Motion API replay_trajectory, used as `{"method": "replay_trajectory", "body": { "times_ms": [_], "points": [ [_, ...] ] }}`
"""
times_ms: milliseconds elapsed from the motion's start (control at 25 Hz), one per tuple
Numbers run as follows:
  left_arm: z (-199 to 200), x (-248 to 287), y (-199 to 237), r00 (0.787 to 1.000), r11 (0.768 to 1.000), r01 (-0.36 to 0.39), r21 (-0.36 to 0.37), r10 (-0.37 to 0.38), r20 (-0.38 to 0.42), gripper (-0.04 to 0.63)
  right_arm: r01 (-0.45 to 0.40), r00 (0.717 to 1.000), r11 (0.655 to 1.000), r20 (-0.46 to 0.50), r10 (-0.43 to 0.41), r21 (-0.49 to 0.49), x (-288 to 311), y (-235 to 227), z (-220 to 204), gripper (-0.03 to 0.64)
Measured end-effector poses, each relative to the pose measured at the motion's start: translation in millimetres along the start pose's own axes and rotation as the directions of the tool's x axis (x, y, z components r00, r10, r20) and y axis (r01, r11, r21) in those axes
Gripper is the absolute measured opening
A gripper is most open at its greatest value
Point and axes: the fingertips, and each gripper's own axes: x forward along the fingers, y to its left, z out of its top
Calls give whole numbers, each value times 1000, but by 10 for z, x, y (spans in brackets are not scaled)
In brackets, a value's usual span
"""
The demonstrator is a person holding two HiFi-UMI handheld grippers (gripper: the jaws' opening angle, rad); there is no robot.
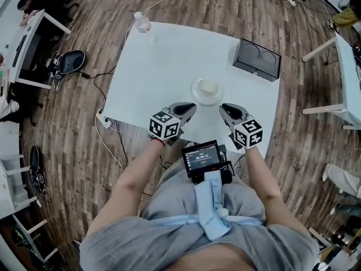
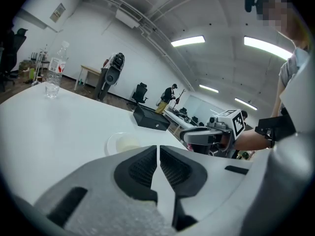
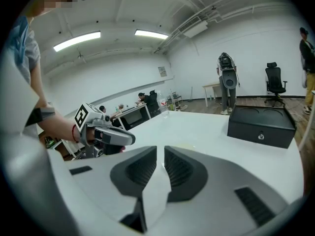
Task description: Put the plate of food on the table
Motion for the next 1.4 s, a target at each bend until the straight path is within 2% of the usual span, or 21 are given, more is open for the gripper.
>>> {"method": "replay_trajectory", "body": {
  "times_ms": [200,640,1160,1400],
  "points": [
    [9,-194,-44,998,1000,-22,-22,24,62,29,3,1000,999,16,-2,-34,-118,127,3,63],
    [46,-544,-208,987,998,-57,-31,61,147,29,31,994,999,100,-32,12,-351,285,149,63],
    [121,-742,-498,984,997,-57,59,47,172,29,12,992,997,123,-3,-77,-547,662,186,61],
    [84,-818,-578,984,995,-65,77,51,170,29,15,988,997,152,-3,-75,-674,737,205,54]
  ]
}}
